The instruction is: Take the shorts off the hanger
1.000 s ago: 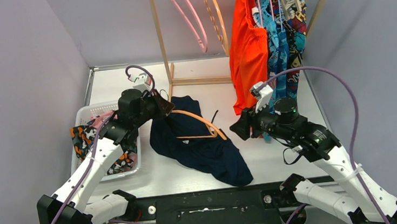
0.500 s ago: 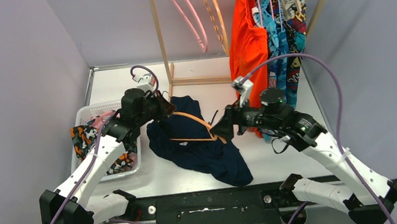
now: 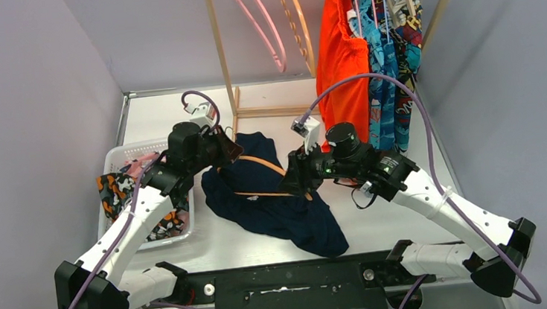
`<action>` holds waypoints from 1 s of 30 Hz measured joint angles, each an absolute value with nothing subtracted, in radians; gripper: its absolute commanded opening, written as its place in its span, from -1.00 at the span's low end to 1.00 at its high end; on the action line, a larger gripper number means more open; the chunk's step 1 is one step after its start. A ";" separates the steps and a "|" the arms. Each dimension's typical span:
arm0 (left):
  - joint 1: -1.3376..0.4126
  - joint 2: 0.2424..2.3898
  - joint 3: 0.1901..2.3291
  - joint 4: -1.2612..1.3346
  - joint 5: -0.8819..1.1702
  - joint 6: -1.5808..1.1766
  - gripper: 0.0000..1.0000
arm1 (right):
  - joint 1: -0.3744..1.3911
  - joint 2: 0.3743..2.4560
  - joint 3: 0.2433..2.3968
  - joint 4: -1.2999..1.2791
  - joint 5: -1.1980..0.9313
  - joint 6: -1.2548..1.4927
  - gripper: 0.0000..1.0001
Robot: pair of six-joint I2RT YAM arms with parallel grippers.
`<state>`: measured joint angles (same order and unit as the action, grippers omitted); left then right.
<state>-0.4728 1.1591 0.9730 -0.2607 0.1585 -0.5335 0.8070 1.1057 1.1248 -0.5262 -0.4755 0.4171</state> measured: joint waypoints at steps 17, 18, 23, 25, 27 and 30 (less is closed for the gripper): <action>-0.479 1.167 0.997 -0.268 0.258 -0.532 0.17 | 0.813 1.068 1.113 -0.564 -0.369 0.421 -1.00; -0.481 1.167 1.000 -0.266 0.277 -0.534 0.27 | 0.813 1.050 1.110 -0.574 -0.360 0.421 -1.00; -0.486 1.137 0.989 -0.242 0.319 -0.541 0.45 | 0.810 0.939 1.077 -0.603 -0.303 0.434 -1.00; -0.488 1.097 0.971 -0.227 0.321 -0.541 0.47 | 0.802 0.904 1.057 -0.603 -0.284 0.450 -1.00; -0.488 1.058 0.958 -0.221 0.323 -0.540 0.48 | 0.788 0.869 1.026 -0.601 -0.258 0.469 -1.00; -0.488 1.003 0.940 -0.206 0.322 -0.539 0.51 | 0.769 0.825 0.973 -0.599 -0.219 0.498 -1.00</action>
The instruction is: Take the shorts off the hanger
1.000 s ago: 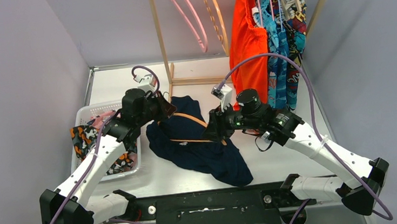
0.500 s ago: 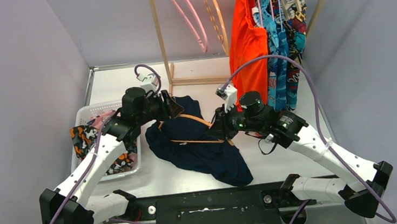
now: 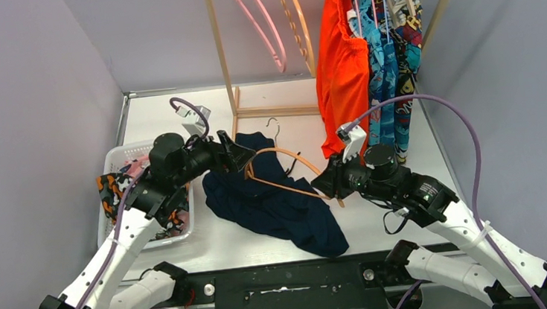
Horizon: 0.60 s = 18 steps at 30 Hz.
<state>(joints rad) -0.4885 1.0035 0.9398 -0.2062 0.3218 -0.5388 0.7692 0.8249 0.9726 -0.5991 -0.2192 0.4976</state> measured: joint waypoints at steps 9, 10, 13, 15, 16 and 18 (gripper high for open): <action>-0.489 0.899 0.902 -0.167 0.269 -0.537 0.60 | 0.746 0.747 0.899 -0.571 -0.023 0.539 -1.00; -0.489 0.899 0.902 -0.166 0.265 -0.537 0.61 | 0.746 0.743 0.899 -0.565 0.002 0.537 -1.00; -0.489 0.899 0.898 -0.168 0.257 -0.537 0.66 | 0.746 0.737 0.899 -0.553 0.079 0.528 -1.00; -0.489 0.899 0.898 -0.170 0.250 -0.536 0.66 | 0.746 0.738 0.899 -0.548 0.126 0.519 -1.00; -0.489 0.899 0.898 -0.170 0.245 -0.534 0.66 | 0.746 0.738 0.900 -0.547 0.156 0.514 -1.00; -0.489 0.899 0.898 -0.172 0.236 -0.533 0.66 | 0.746 0.739 0.903 -0.545 0.211 0.500 -1.00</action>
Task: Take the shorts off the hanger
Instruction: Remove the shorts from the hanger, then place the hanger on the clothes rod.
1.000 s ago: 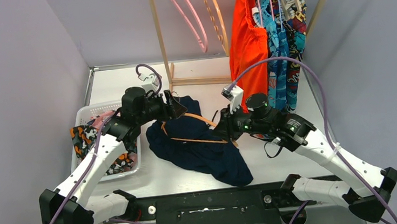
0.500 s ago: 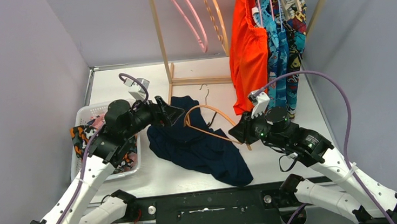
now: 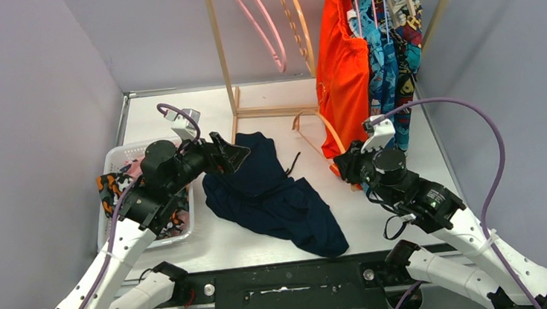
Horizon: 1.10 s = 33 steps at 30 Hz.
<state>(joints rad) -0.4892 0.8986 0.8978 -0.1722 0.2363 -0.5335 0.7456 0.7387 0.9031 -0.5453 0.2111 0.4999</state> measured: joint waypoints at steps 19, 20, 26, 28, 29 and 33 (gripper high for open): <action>-0.489 0.931 0.918 -0.267 0.179 -0.538 0.67 | 0.729 0.876 1.029 -0.247 0.395 0.094 -1.00; -0.489 0.931 0.920 -0.267 0.179 -0.538 0.67 | 0.717 0.892 1.040 -0.231 0.397 0.080 -1.00; -0.489 0.931 0.920 -0.268 0.179 -0.550 0.68 | 0.606 1.014 1.203 -0.226 0.319 0.065 -1.00; -0.489 0.931 0.920 -0.268 0.180 -0.558 0.68 | 0.579 1.048 1.257 -0.225 0.292 0.067 -1.00; -0.489 0.931 0.920 -0.268 0.181 -0.562 0.68 | 0.570 1.060 1.277 -0.224 0.281 0.067 -1.00; -0.489 0.938 0.920 -0.268 0.191 -0.569 0.68 | 0.563 1.108 1.349 -0.219 0.241 0.064 -1.00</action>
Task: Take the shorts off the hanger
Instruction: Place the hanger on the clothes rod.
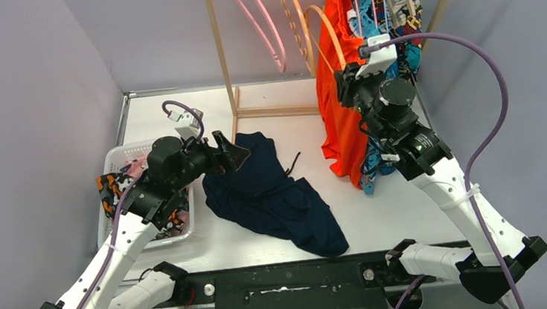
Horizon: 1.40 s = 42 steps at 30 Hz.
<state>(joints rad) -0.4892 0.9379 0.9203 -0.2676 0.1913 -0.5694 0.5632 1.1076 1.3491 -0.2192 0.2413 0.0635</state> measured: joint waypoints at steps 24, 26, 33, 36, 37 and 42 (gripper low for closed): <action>-0.489 0.959 0.920 -0.266 0.196 -0.588 0.68 | 0.562 1.403 1.712 -0.218 0.216 0.059 -1.00; -0.489 0.959 0.920 -0.266 0.196 -0.590 0.67 | 0.562 1.401 1.714 -0.218 0.216 0.058 -1.00; -0.489 0.960 0.920 -0.266 0.197 -0.591 0.68 | 0.562 1.368 1.670 -0.196 0.218 0.056 -1.00; -0.489 0.960 0.920 -0.266 0.199 -0.591 0.67 | 0.562 1.325 1.612 -0.167 0.220 0.053 -1.00; -0.489 0.960 0.920 -0.266 0.199 -0.592 0.68 | 0.562 1.313 1.597 -0.160 0.220 0.052 -1.00; -0.489 0.966 0.918 -0.266 0.206 -0.596 0.67 | 0.562 1.280 1.571 -0.141 0.219 0.052 -1.00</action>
